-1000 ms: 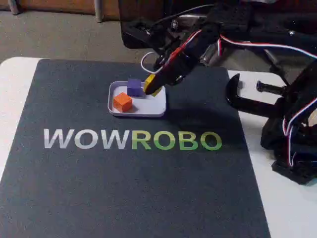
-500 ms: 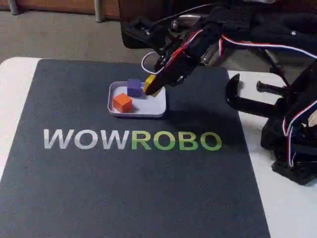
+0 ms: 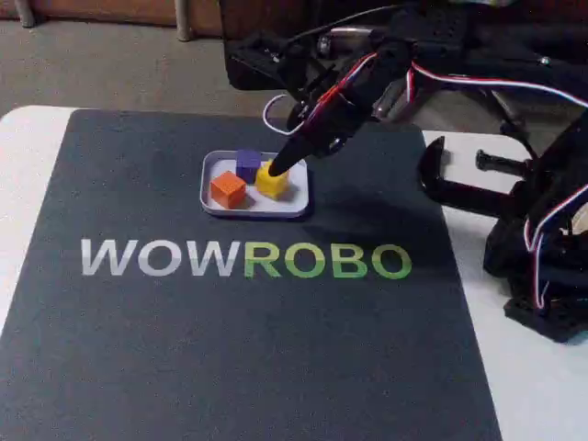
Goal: Move blocks one by one until all three blocks are in the tray.
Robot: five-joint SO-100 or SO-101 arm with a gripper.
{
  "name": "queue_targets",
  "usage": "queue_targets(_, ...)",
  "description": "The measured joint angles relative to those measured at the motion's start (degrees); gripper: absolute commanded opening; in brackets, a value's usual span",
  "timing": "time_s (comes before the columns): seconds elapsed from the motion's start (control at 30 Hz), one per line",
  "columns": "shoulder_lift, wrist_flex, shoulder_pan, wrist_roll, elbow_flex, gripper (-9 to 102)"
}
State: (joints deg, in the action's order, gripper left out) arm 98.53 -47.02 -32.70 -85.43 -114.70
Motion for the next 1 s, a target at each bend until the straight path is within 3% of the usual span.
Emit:
queue_targets(0.57,0.18,0.0,1.76,-2.81,-1.05,17)
queue_targets(0.8,10.9,1.93,7.29,-2.46,-9.93,16)
queue_targets(1.0,26.37,9.32,13.1,-3.69,-24.61,16)
